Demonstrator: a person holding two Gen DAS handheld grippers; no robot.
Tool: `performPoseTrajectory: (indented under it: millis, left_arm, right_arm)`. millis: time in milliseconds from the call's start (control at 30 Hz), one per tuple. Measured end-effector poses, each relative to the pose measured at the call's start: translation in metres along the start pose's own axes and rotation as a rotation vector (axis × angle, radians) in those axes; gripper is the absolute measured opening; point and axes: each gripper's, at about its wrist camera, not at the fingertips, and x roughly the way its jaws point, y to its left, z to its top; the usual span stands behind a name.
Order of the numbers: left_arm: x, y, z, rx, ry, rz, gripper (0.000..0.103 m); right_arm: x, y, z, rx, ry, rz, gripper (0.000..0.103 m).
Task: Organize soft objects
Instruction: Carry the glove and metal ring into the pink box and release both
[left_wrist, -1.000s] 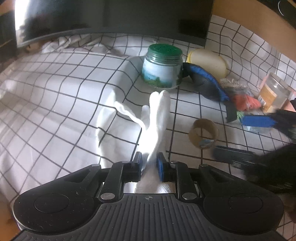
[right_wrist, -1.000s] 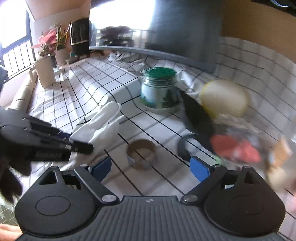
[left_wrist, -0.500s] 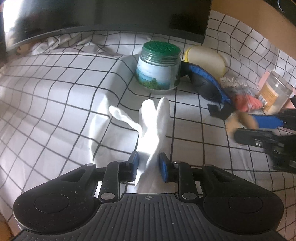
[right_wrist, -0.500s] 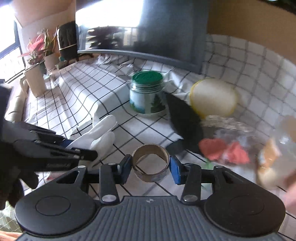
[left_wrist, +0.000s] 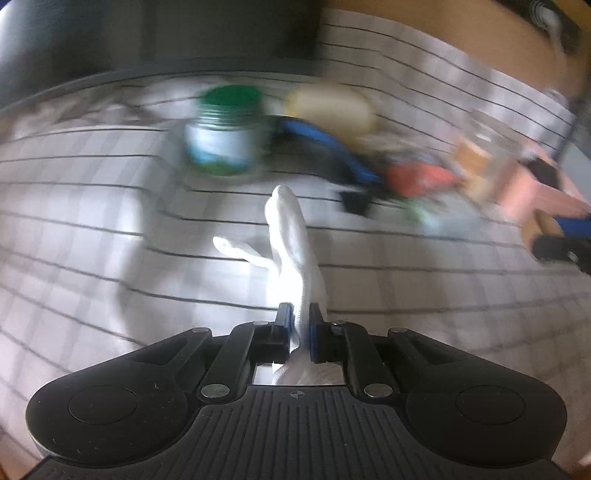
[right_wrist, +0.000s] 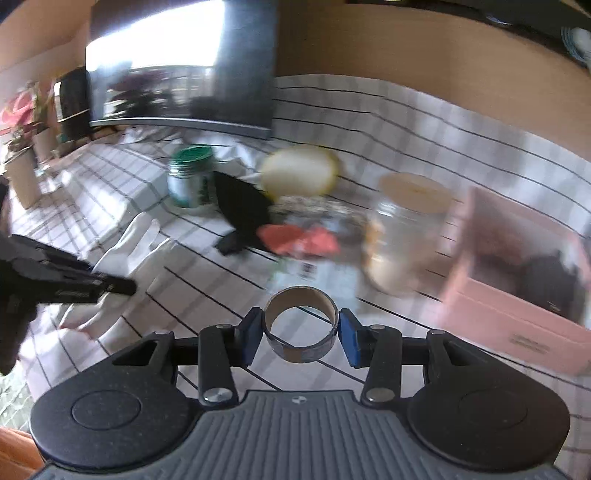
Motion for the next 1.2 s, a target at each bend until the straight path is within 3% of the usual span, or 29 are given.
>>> performPoseTrajectory:
  millis: [133, 300, 533, 833, 933, 1033, 1067, 1167, 1200]
  left_arm:
    - [0.000, -0.050, -0.003, 0.126, 0.063, -0.211, 0.011]
    - [0.003, -0.121, -0.005, 0.251, 0.118, -0.401, 0.011]
    - [0.001, -0.181, 0.031, 0.357, 0.054, -0.518, 0.011]
    - [0.018, -0.222, 0.155, 0.269, -0.164, -0.498, 0.013]
    - [0.045, -0.243, 0.196, 0.178, -0.124, -0.518, 0.016]
    - [0.081, -0.257, 0.216, 0.070, -0.089, -0.565, 0.018]
    - [0.094, -0.260, 0.218, 0.068, -0.057, -0.544, 0.019]
    - [0.138, -0.282, 0.210, 0.166, 0.036, -0.299, 0.019]
    - [0.146, -0.283, 0.207, 0.180, 0.035, -0.264, 0.019]
  right_arm:
    - [-0.024, -0.025, -0.011, 0.045, -0.002, -0.074, 0.044]
    - [-0.061, -0.057, -0.022, 0.070, -0.030, -0.182, 0.044]
    - [-0.106, -0.094, -0.038, 0.143, -0.078, -0.318, 0.044]
    - [-0.128, -0.120, -0.060, 0.255, -0.121, -0.379, 0.044]
    - [-0.128, -0.125, -0.063, 0.277, -0.133, -0.378, 0.044]
    - [-0.122, -0.131, -0.065, 0.290, -0.121, -0.371, 0.044]
    - [-0.119, -0.133, -0.065, 0.290, -0.117, -0.371, 0.044]
    - [-0.112, -0.138, -0.063, 0.290, -0.104, -0.375, 0.044]
    - [-0.109, -0.141, -0.061, 0.290, -0.106, -0.372, 0.044]
